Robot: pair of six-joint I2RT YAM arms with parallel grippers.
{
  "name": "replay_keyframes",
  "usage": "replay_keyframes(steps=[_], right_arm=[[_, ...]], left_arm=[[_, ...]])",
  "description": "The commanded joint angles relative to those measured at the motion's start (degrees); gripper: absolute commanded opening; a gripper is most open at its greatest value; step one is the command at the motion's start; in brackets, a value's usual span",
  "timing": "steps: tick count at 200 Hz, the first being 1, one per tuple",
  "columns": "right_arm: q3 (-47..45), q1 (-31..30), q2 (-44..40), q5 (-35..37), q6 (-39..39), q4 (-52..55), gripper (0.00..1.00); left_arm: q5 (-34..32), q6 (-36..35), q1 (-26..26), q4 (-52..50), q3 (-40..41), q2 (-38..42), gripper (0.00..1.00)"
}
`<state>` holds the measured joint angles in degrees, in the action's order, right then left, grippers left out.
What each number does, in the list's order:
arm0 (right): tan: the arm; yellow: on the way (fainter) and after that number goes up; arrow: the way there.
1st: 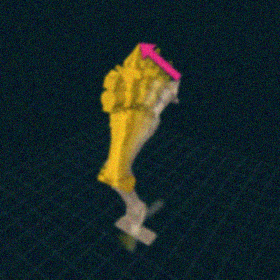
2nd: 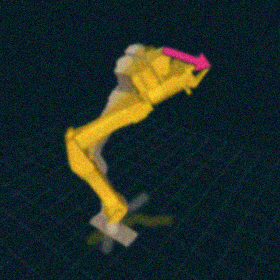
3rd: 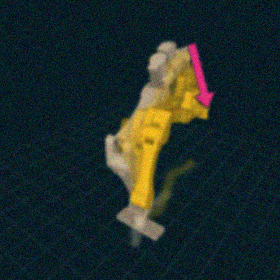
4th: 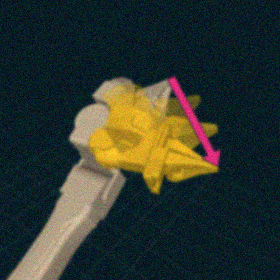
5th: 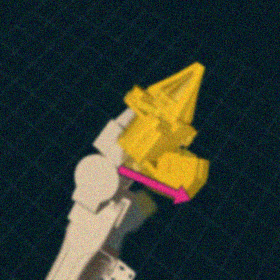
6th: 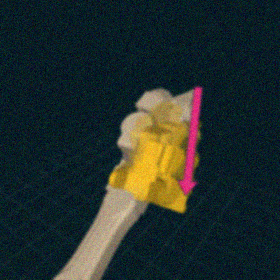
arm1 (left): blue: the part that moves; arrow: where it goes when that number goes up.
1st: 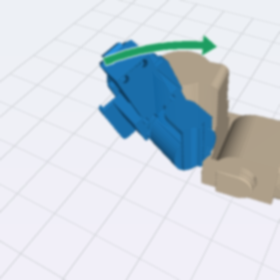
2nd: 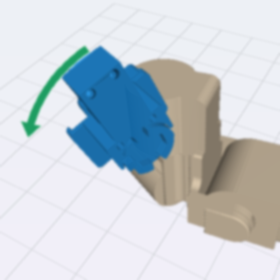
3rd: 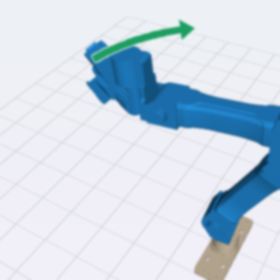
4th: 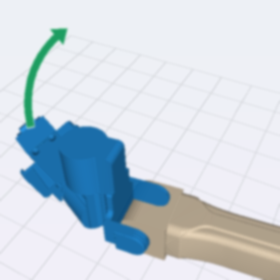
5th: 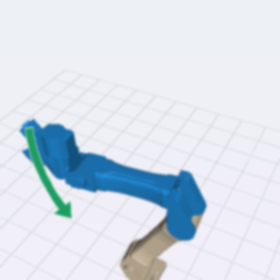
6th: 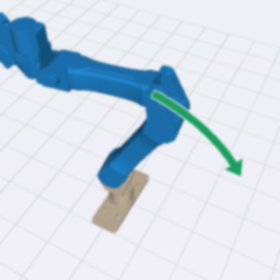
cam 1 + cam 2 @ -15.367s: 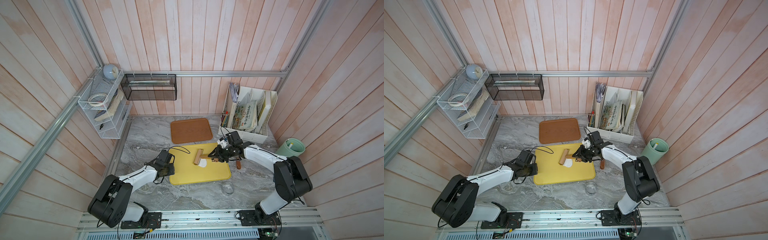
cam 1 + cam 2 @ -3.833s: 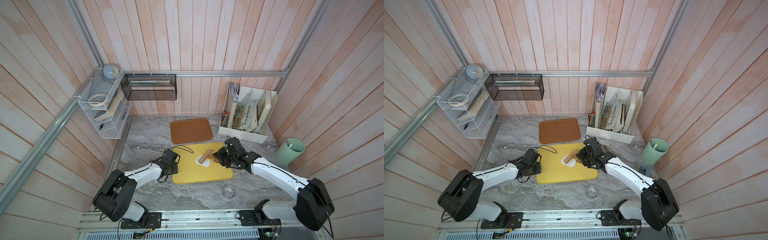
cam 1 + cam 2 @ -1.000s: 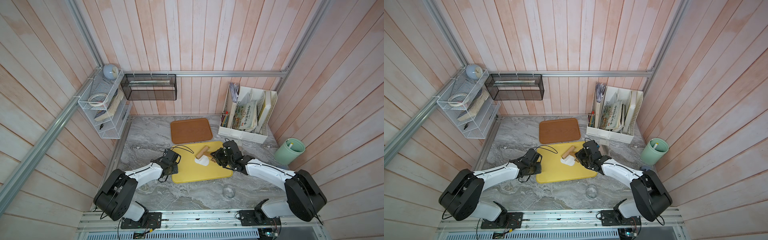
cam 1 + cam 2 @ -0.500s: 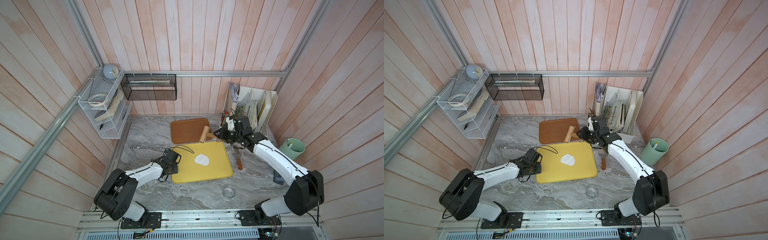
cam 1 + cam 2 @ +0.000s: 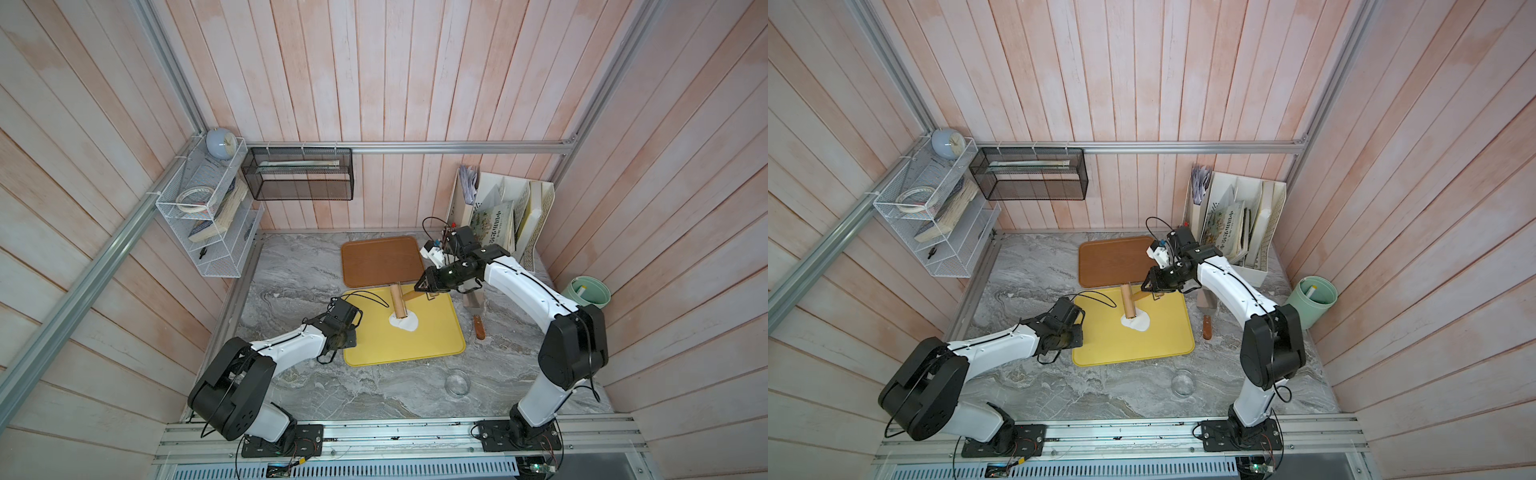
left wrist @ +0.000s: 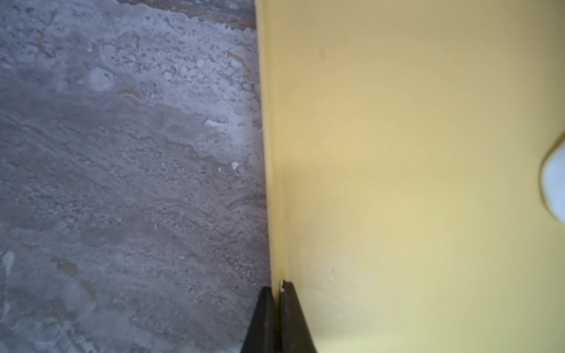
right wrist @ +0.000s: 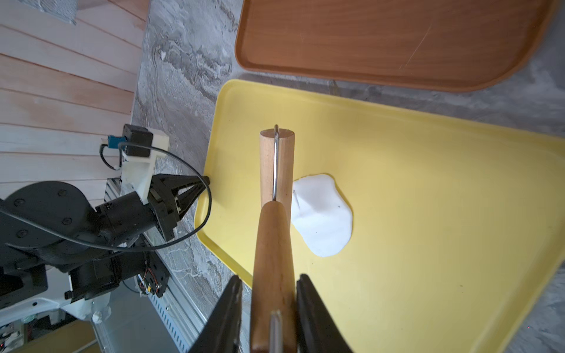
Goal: Roll out the dumpling wrappers from the dough
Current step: Flatten out the dough on the work surface.
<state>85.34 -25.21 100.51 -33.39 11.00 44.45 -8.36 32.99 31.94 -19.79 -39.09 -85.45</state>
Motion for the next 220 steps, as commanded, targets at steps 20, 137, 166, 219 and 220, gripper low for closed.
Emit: replay_keyframes(steps=[20,137,166,219,220], right_arm=[[2.68,-0.73,4.33,-5.11,-2.49,2.83,0.00],[-2.00,6.91,15.33,16.99,0.92,6.25,0.00],[-4.27,9.36,16.05,18.44,1.12,4.90,0.00],[-4.25,11.40,16.13,20.22,0.60,5.02,0.00],[-4.19,11.45,16.12,20.21,0.60,5.07,0.00]], left_arm=[[4.93,-3.09,1.98,-7.28,2.33,-3.50,0.00],[3.83,-2.50,2.33,-7.85,2.17,-3.93,0.00],[3.61,-2.32,2.33,-7.98,2.00,-4.03,0.00],[2.23,-1.63,2.37,-8.98,1.54,-4.82,0.00],[2.18,-1.62,2.35,-9.01,1.55,-4.82,0.00]])
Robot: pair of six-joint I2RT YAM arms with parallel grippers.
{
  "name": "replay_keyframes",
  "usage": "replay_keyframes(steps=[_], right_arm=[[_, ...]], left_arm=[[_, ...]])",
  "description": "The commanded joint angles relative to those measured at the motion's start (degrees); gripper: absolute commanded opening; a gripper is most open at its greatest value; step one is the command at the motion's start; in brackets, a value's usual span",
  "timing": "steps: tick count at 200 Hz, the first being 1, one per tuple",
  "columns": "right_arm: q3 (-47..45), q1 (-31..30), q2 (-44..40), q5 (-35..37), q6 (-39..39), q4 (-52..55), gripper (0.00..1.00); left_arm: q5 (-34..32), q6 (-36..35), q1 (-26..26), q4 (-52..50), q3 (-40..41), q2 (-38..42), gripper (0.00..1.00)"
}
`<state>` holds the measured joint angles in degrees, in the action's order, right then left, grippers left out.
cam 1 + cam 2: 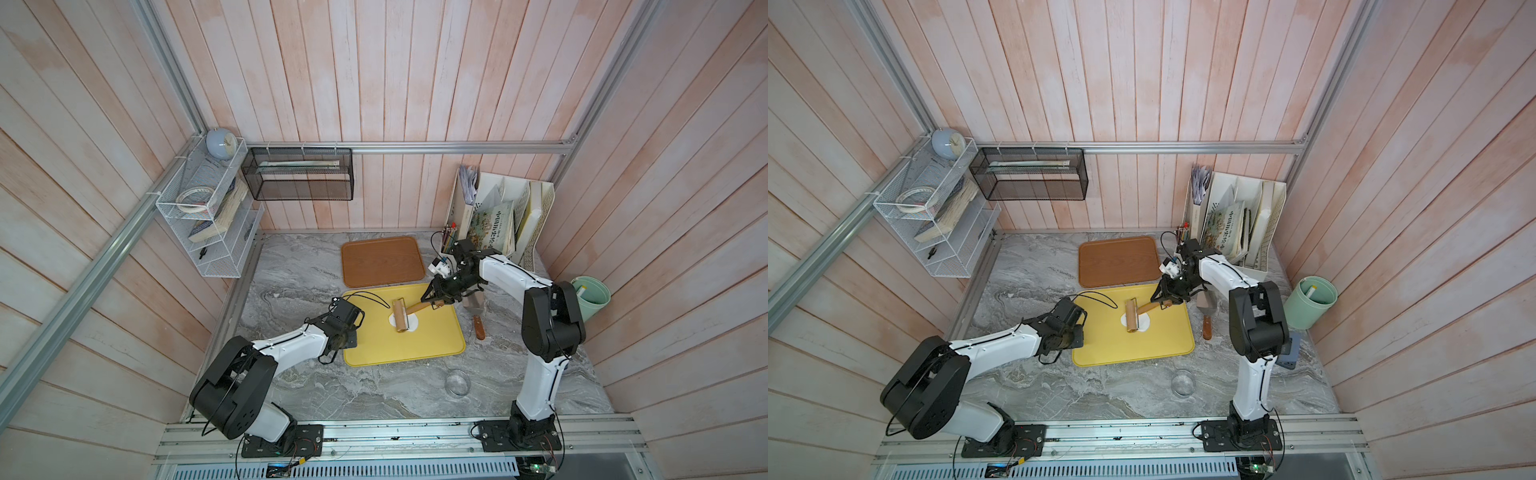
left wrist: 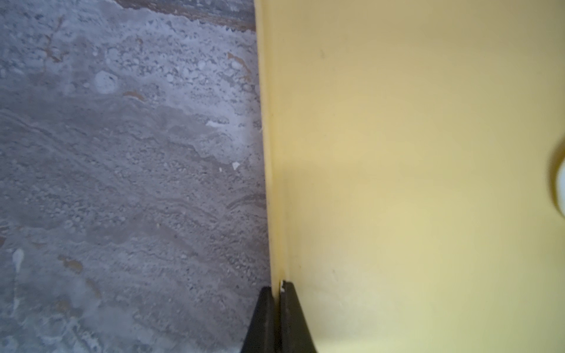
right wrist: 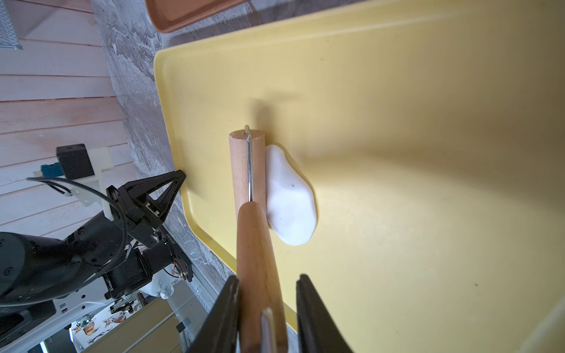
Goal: Roll out the dumpling wrappers from the dough
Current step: Flatten out the dough on the work surface.
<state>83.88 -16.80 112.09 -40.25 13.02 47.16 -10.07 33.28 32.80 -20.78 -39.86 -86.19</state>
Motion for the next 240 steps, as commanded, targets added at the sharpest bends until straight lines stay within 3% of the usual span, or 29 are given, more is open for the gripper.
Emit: replay_keyframes(steps=[1,240], right_arm=[[-2.69,3.06,4.54,27.07,-1.41,2.43,0.00],[1.77,6.26,2.71,29.87,1.12,9.03,0.00]], left_arm=[[3.85,-1.90,1.49,-8.04,2.32,-4.12,0.00],[3.03,-1.42,1.83,-8.54,1.95,-4.55,0.00]])
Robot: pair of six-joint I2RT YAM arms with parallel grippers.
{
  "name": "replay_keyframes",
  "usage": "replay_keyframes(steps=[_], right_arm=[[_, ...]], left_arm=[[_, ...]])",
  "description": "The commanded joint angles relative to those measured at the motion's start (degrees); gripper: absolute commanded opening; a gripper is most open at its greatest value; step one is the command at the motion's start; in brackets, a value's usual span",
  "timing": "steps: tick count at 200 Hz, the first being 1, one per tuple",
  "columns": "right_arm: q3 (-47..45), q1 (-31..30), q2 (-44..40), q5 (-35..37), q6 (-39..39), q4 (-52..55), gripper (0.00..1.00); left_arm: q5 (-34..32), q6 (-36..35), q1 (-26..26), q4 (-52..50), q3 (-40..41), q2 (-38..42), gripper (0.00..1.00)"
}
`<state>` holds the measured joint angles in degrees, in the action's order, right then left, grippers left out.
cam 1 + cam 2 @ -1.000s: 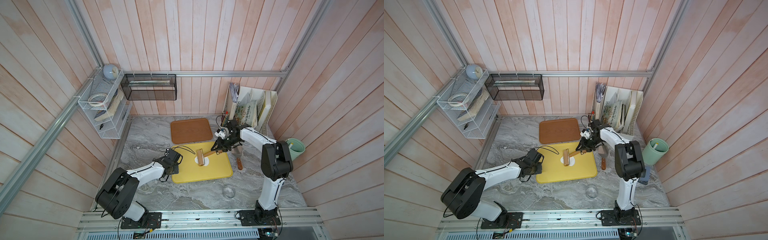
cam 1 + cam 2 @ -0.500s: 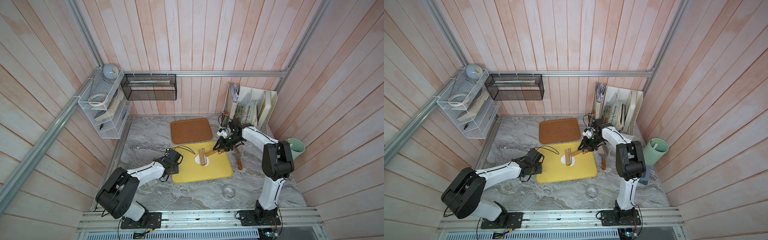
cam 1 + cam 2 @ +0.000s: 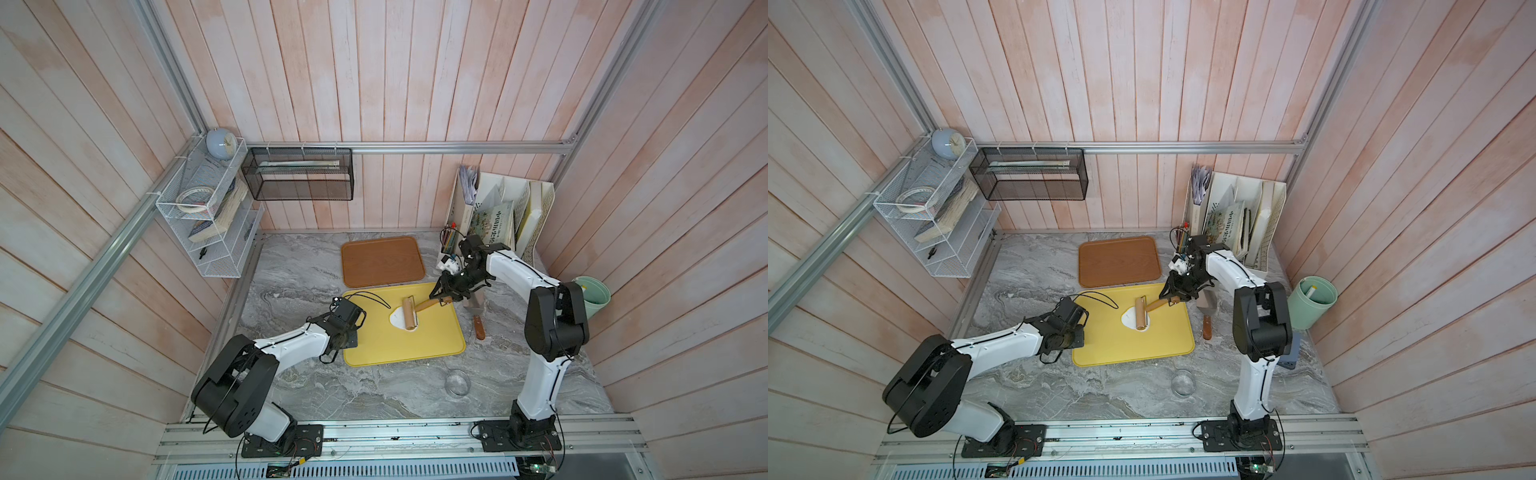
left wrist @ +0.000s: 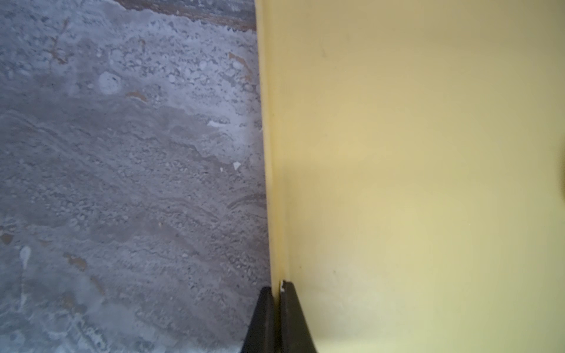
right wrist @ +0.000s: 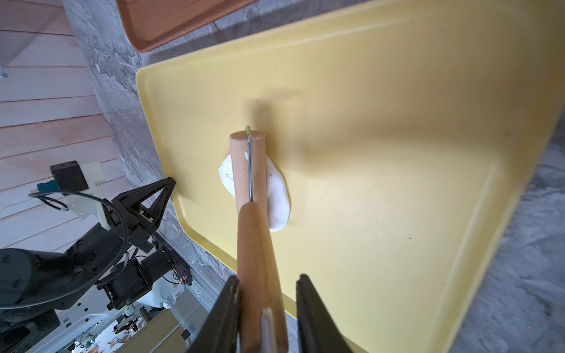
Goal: Roll out the dumpling wrappers from the dough
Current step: Flatten out the dough on the work surface.
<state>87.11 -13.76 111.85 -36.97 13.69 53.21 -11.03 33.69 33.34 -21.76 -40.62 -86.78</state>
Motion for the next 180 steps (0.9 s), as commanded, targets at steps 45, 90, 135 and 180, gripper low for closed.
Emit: replay_keyframes(steps=[45,90,135,180], right_arm=[[-1.37,4.59,2.15,27.74,1.01,3.91,0.00],[2.52,4.96,0.04,20.71,1.30,5.17,0.00],[11.50,-3.66,-4.54,2.59,4.68,0.38,0.00],[5.97,-5.58,-2.80,-1.42,6.52,-5.48,0.00]], left_arm=[[3.90,-1.70,1.29,-7.42,2.83,-3.92,0.00],[3.82,-1.61,1.29,-7.34,2.87,-3.82,0.00],[3.74,-1.61,1.29,-7.47,2.90,-3.79,0.00],[3.87,-1.72,1.32,-7.51,2.77,-4.01,0.00]])
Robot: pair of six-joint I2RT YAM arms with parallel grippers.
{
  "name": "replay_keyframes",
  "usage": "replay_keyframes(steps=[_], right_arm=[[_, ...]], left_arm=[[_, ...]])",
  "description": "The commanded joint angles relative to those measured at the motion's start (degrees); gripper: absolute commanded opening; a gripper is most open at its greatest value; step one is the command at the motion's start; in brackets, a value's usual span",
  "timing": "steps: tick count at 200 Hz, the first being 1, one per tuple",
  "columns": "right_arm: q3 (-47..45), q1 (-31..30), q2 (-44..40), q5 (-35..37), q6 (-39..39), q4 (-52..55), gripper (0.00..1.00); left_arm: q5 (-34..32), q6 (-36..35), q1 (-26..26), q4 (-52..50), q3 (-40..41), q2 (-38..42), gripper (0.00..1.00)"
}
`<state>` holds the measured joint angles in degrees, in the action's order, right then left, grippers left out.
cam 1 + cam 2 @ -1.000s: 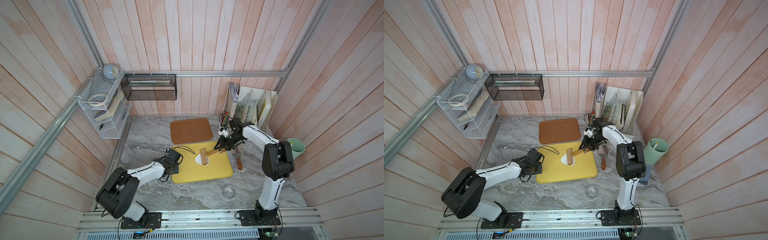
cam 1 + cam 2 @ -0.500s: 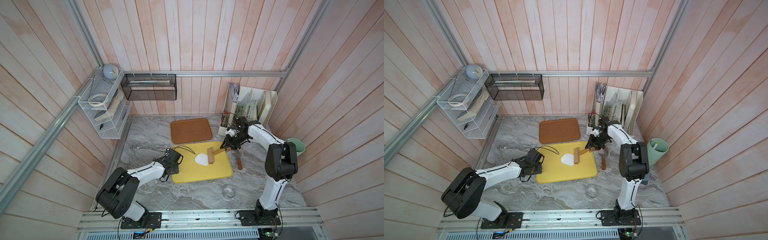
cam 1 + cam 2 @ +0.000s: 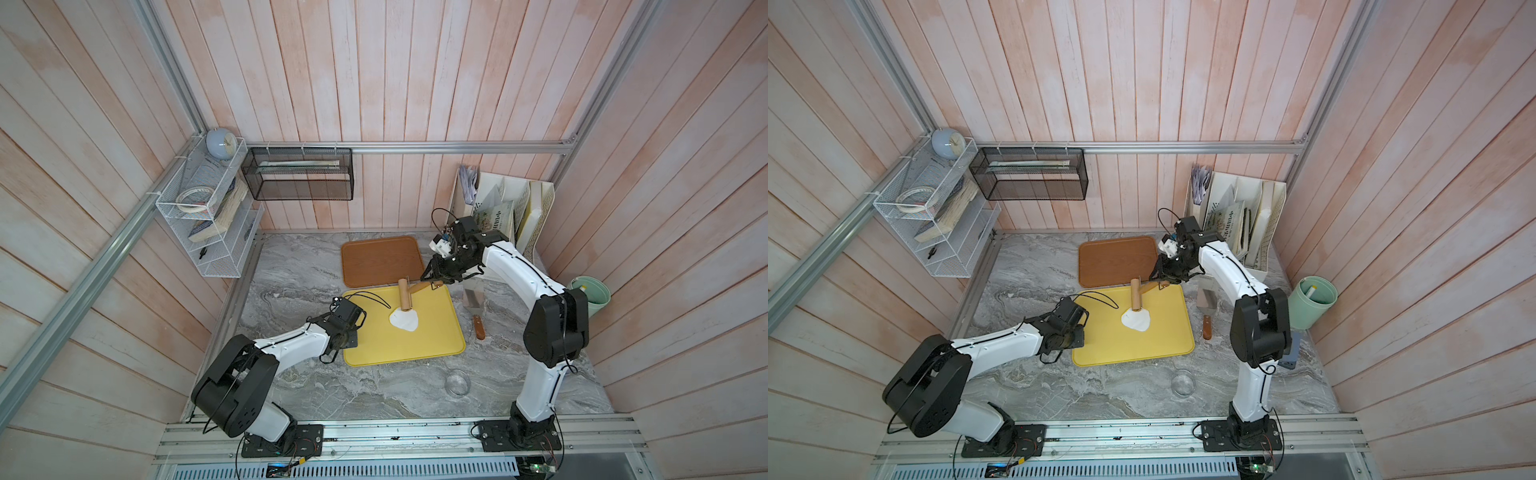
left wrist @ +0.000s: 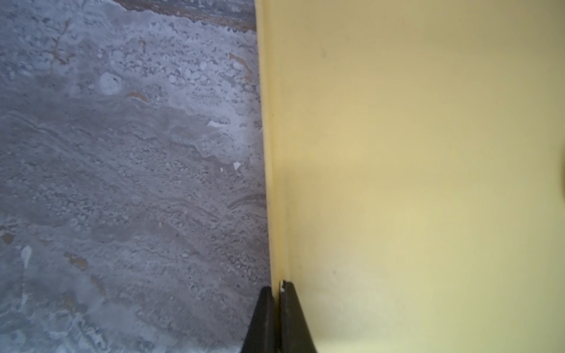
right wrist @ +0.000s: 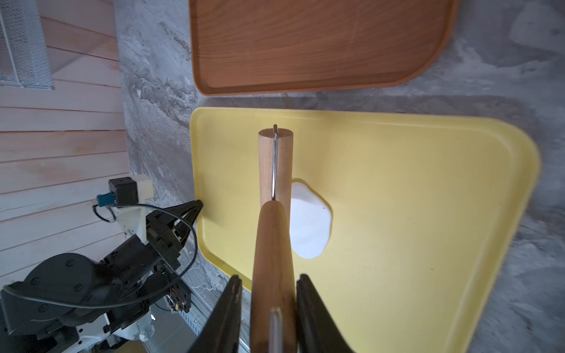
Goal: Roll out the dumpling wrappers from the dough
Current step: Flatten out the dough on the work surface.
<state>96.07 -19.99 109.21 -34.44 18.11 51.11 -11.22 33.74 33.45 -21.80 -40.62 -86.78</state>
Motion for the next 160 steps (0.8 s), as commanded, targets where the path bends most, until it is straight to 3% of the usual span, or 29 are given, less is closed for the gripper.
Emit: replay_keyframes(steps=[1,61,127,160], right_arm=[[-3.13,0.65,-0.10,-4.05,2.15,-3.47,0.00],[-10.82,0.20,3.24,-4.70,5.44,-9.17,0.00],[-19.81,-0.13,6.17,5.23,12.17,-12.06,0.00],[-18.15,-0.53,5.48,-0.38,14.76,-16.33,0.00]], left_arm=[[4.00,-1.80,1.24,-7.42,2.67,-4.01,0.00],[4.01,-1.83,1.19,-7.56,2.65,-4.13,0.00],[3.84,-1.66,1.26,-7.51,2.73,-4.02,0.00],[3.71,-1.57,1.30,-7.60,2.73,-4.01,0.00]])
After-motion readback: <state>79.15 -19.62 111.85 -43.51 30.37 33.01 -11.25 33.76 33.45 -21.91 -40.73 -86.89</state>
